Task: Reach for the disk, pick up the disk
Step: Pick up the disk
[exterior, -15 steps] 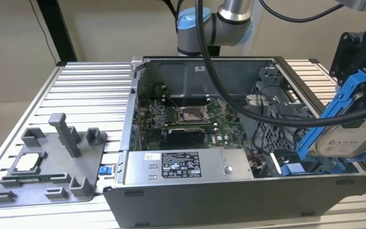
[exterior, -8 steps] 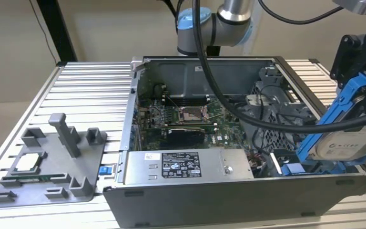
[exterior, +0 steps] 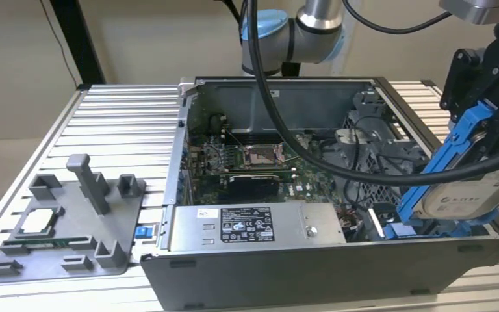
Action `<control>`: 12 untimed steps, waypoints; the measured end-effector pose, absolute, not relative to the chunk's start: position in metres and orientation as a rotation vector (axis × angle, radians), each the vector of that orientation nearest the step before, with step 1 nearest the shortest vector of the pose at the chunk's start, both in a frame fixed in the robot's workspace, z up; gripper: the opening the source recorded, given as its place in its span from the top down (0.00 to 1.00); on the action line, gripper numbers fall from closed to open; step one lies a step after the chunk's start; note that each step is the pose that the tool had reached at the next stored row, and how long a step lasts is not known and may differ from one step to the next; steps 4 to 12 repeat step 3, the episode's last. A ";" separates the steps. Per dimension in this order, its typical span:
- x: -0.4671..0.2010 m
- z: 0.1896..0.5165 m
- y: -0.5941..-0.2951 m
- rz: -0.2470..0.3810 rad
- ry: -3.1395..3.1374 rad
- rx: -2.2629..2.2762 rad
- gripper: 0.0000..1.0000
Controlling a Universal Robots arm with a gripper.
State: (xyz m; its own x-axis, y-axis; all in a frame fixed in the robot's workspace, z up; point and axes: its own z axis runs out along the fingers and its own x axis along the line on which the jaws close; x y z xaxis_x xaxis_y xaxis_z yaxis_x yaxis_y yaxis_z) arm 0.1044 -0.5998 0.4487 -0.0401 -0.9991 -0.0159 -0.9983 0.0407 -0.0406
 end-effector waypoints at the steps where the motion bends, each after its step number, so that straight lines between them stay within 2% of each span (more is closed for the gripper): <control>1: 0.104 0.449 -0.600 -0.028 2.237 -2.149 1.00; 12: 0.104 0.449 -0.600 -0.028 2.237 -2.149 1.00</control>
